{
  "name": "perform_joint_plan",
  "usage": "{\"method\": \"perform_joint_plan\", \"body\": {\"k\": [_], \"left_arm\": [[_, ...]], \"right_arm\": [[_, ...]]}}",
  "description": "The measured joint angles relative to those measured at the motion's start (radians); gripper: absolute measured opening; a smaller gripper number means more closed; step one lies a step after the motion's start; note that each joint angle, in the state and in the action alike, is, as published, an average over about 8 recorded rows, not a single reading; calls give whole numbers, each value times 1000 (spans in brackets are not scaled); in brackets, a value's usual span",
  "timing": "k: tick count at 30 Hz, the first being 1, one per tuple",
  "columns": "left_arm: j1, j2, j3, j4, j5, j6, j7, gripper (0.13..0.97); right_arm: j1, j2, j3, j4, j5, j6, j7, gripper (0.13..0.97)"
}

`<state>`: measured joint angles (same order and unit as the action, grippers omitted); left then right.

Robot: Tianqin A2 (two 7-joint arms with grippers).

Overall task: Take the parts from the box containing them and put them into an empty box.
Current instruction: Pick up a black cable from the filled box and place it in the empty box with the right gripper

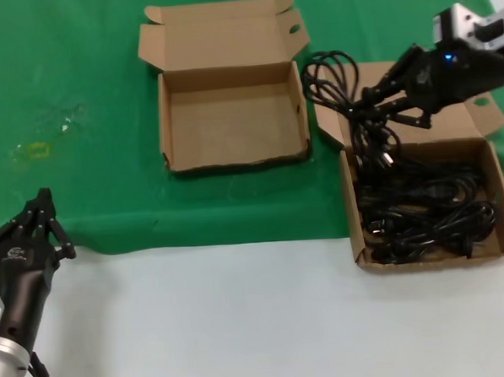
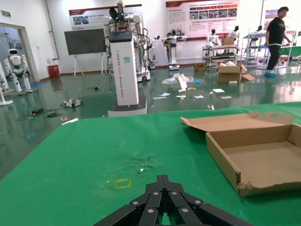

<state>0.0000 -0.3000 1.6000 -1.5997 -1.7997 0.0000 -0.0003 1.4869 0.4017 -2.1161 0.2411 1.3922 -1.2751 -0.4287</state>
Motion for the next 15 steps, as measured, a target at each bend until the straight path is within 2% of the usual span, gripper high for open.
{"method": "perform_joint_plan", "body": {"k": [6, 15], "left_arm": [[0, 0, 0, 0, 0, 0, 0, 144], [0, 0, 0, 0, 0, 0, 0, 144]], "right_arm": [[88, -75, -22, -150, -30, 2, -178, 182], [168, -149, -60, -212, -79, 9, -309, 182]]}}
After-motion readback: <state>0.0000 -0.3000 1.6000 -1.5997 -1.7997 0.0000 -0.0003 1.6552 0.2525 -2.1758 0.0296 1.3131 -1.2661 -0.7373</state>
